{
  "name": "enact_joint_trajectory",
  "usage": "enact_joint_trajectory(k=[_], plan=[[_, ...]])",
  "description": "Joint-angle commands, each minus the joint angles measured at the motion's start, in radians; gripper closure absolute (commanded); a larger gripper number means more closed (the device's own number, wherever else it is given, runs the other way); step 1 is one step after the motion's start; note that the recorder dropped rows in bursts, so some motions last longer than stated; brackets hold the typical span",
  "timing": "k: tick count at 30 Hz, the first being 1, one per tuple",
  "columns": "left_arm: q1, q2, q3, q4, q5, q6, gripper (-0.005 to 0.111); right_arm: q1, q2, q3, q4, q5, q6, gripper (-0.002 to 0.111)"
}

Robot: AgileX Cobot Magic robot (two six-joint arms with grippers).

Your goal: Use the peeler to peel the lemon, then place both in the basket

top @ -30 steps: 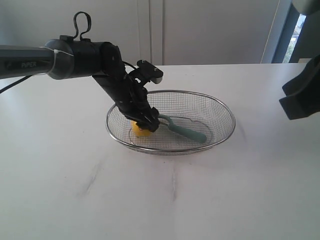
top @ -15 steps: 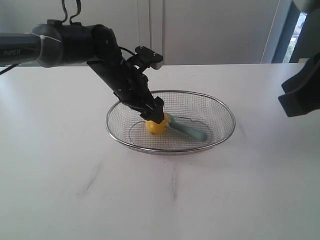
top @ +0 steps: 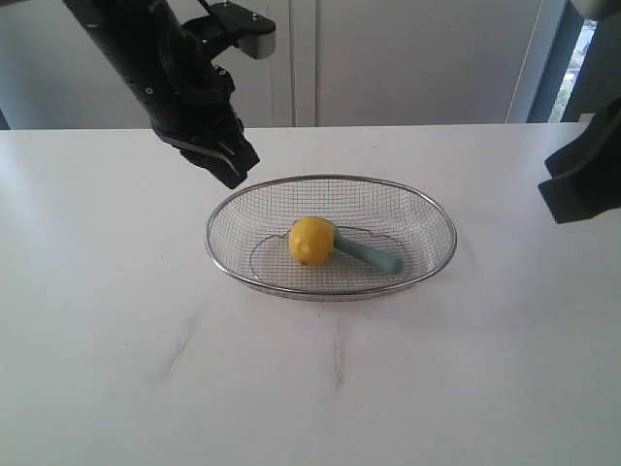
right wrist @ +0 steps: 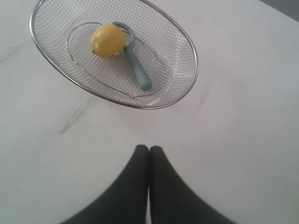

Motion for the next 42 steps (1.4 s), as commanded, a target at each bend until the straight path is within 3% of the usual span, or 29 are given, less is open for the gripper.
enact_joint_trajectory(k=[1,42], plan=[[-0.003,-0.049,-0.004,0.020,0.077,-0.036,0.107,-0.005,-0.007,0.005,-0.004,-0.011,0.004,0.108],[-0.003,-0.079,-0.004,0.020,0.098,-0.089,0.107,-0.005,-0.007,0.005,-0.004,-0.011,0.004,0.108]])
